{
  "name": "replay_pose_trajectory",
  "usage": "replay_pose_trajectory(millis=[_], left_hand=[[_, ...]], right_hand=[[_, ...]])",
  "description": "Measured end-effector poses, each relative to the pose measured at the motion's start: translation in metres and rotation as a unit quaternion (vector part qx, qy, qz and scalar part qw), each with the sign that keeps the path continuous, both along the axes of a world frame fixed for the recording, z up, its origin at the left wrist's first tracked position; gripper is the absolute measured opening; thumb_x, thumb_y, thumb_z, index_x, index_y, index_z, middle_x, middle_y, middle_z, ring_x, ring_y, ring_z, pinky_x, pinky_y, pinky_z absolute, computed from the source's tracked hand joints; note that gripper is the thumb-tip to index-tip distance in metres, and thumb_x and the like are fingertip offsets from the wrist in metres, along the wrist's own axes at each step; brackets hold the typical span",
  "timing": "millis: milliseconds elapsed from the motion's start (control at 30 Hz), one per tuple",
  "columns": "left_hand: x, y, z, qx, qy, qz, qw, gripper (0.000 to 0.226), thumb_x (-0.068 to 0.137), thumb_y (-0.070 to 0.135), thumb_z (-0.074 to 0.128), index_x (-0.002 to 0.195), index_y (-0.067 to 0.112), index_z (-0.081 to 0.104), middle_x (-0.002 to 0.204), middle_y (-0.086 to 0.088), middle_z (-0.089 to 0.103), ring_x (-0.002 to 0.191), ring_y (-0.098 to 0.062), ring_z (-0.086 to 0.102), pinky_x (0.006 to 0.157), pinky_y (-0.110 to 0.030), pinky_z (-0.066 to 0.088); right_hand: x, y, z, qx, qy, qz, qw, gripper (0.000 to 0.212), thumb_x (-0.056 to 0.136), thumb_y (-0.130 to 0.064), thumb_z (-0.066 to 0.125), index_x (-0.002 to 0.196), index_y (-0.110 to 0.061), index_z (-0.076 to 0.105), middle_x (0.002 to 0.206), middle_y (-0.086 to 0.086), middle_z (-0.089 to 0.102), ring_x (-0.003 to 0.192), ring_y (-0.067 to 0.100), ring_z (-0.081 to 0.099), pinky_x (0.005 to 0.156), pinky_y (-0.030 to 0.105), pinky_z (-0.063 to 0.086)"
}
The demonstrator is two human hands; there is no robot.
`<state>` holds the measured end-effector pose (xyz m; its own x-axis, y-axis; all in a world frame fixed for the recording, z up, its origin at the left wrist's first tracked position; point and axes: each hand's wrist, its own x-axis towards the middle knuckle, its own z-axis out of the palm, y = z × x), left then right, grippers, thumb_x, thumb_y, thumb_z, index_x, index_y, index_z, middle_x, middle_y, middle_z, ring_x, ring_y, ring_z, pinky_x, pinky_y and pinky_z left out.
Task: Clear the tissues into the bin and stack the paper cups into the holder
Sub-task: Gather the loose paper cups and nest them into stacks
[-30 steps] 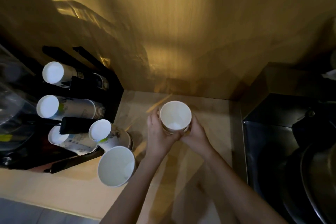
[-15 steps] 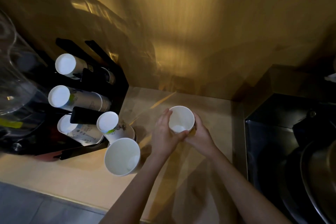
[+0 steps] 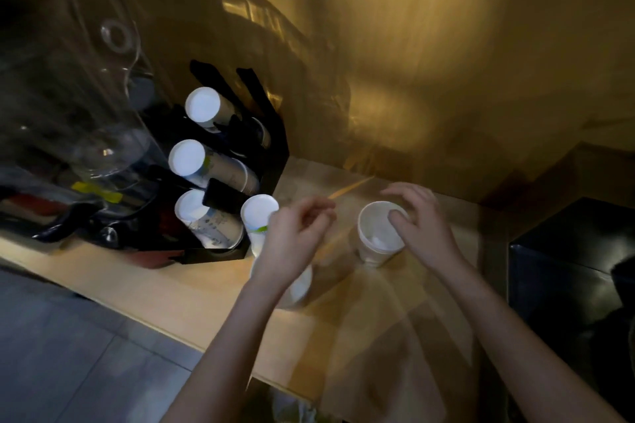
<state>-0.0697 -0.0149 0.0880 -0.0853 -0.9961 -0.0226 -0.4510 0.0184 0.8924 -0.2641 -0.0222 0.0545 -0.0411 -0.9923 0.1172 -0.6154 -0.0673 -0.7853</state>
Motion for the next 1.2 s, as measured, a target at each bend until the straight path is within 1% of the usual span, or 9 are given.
replay_pose_trajectory(millis=[100, 267, 367, 467, 633, 800, 967, 1100, 1200], left_hand=[[0.034, -0.005, 0.004, -0.008, 0.034, 0.093, 0.995, 0.015, 0.087, 0.013, 0.053, 0.089, 0.017, 0.067, 0.078, 0.001, 0.069, 0.071, -0.005, 0.063, 0.065, -0.019, 0.05], [0.078, 0.001, -0.031, 0.054, 0.055, 0.216, 0.973, 0.016, 0.084, 0.023, 0.05, 0.087, 0.018, 0.065, 0.083, -0.004, 0.067, 0.089, -0.026, 0.062, 0.082, -0.052, 0.053], [0.084, 0.005, -0.054, 0.082, 0.022, 0.202, 0.976, 0.023, 0.092, 0.021, 0.046, 0.105, 0.01, 0.061, 0.107, -0.015, 0.066, 0.102, -0.032, 0.058, 0.088, -0.038, 0.046], [0.081, 0.003, -0.069, 0.131, 0.03, 0.157, 0.978, 0.033, 0.098, 0.023, 0.032, 0.113, 0.006, 0.056, 0.119, -0.016, 0.059, 0.113, -0.031, 0.052, 0.083, -0.026, 0.034], [0.085, -0.001, -0.102, 0.298, 0.124, 0.191, 0.927, 0.055, 0.097, 0.046, 0.017, 0.132, 0.015, 0.045, 0.141, -0.016, 0.045, 0.126, -0.032, 0.043, 0.105, -0.043, 0.035], [0.086, -0.003, -0.119, 0.338, 0.165, 0.164, 0.912, 0.048, 0.097, 0.044, 0.021, 0.13, 0.018, 0.045, 0.136, -0.009, 0.046, 0.114, -0.023, 0.047, 0.103, -0.038, 0.036], [0.087, -0.02, -0.143, 0.349, 0.154, 0.173, 0.908, 0.05, 0.095, 0.049, 0.027, 0.13, 0.019, 0.048, 0.135, -0.01, 0.052, 0.121, -0.026, 0.049, 0.106, -0.042, 0.037], [0.078, -0.038, -0.122, 0.318, 0.173, 0.199, 0.91, 0.032, 0.097, 0.033, 0.032, 0.105, 0.015, 0.058, 0.111, -0.009, 0.057, 0.099, -0.026, 0.051, 0.089, -0.039, 0.041], [0.076, -0.046, -0.106, 0.285, 0.161, 0.204, 0.923, 0.035, 0.095, 0.03, 0.037, 0.115, 0.01, 0.057, 0.118, -0.012, 0.058, 0.107, -0.03, 0.053, 0.091, -0.04, 0.042]], right_hand=[[0.039, -0.018, 0.013, 0.012, -0.044, 0.059, 0.997, 0.026, 0.079, -0.009, 0.055, 0.101, -0.017, 0.066, 0.099, -0.008, 0.062, 0.097, 0.004, 0.053, 0.082, 0.004, 0.035], [0.105, -0.037, 0.006, 0.081, -0.054, 0.15, 0.984, 0.038, 0.082, -0.014, 0.063, 0.119, -0.017, 0.056, 0.108, 0.0, 0.06, 0.102, 0.016, 0.058, 0.092, 0.03, 0.048], [0.131, -0.043, -0.007, 0.128, -0.05, 0.167, 0.976, 0.059, 0.078, -0.027, 0.068, 0.131, -0.024, 0.044, 0.124, 0.003, 0.055, 0.116, 0.02, 0.052, 0.101, 0.041, 0.044], [0.146, -0.048, -0.018, 0.15, -0.019, 0.191, 0.97, 0.073, 0.074, -0.039, 0.07, 0.137, -0.034, 0.035, 0.135, 0.003, 0.049, 0.122, 0.019, 0.047, 0.103, 0.038, 0.041], [0.15, -0.053, -0.028, 0.139, 0.031, 0.197, 0.97, 0.068, 0.075, -0.042, 0.068, 0.135, -0.036, 0.035, 0.133, 0.002, 0.051, 0.12, 0.019, 0.048, 0.097, 0.034, 0.041], [0.135, -0.057, -0.029, 0.162, -0.075, 0.142, 0.974, 0.06, 0.076, -0.034, 0.07, 0.129, -0.035, 0.041, 0.126, -0.002, 0.055, 0.116, 0.017, 0.051, 0.1, 0.035, 0.043], [0.118, -0.063, -0.025, 0.189, -0.13, 0.092, 0.969, 0.053, 0.082, -0.026, 0.065, 0.128, -0.029, 0.04, 0.117, -0.005, 0.054, 0.107, 0.012, 0.051, 0.074, 0.009, 0.041], [0.108, -0.076, -0.02, 0.208, -0.2, 0.014, 0.957, 0.052, 0.08, -0.024, 0.067, 0.127, -0.023, 0.044, 0.116, -0.003, 0.054, 0.107, 0.015, 0.054, 0.078, 0.022, 0.046], [0.094, -0.079, -0.004, 0.196, -0.277, -0.029, 0.94, 0.047, 0.084, -0.021, 0.063, 0.127, -0.025, 0.046, 0.11, -0.009, 0.055, 0.099, 0.008, 0.056, 0.074, 0.021, 0.05]])
